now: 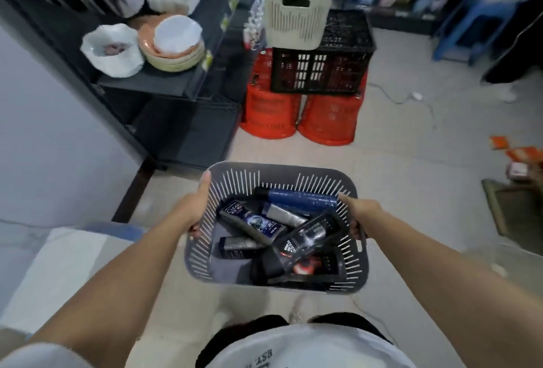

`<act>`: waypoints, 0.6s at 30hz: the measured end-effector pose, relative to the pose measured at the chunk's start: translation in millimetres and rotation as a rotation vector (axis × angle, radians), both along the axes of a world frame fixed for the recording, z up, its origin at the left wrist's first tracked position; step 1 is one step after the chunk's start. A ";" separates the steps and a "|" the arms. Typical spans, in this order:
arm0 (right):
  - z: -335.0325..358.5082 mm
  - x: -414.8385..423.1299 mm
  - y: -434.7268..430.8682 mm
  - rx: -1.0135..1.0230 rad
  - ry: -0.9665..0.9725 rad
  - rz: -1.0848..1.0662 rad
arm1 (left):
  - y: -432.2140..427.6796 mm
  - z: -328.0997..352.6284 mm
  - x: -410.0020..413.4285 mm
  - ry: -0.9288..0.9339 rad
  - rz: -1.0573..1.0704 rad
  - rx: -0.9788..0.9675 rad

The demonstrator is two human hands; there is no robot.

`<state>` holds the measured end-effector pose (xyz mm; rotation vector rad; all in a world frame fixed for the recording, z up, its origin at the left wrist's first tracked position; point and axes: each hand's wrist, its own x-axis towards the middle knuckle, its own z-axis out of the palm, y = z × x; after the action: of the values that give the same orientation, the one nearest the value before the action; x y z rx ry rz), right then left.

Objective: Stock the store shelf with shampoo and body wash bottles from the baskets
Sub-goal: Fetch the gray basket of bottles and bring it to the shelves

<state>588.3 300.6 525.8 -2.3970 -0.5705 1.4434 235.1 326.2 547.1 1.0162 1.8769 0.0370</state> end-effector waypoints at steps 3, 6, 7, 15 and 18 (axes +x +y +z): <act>22.6 50.3 21.3 0.038 -0.102 -0.062 | 43.8 8.0 62.2 0.024 -0.085 0.027; 35.7 90.7 41.4 0.061 -0.163 -0.158 | 83.5 13.1 117.3 0.065 -0.154 0.060; 39.0 101.3 48.5 0.063 -0.172 -0.192 | 96.5 17.7 134.2 0.054 -0.174 0.072; 45.2 166.4 95.6 0.112 -0.221 -0.363 | 230.1 36.6 231.6 0.018 -0.374 0.210; 53.1 186.8 118.3 0.129 -0.192 -0.470 | 268.8 51.4 260.3 0.078 -0.401 0.227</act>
<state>775.1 418.9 578.8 -2.3680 -0.1155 0.9581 495.4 595.0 598.4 1.5555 1.7323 -0.0269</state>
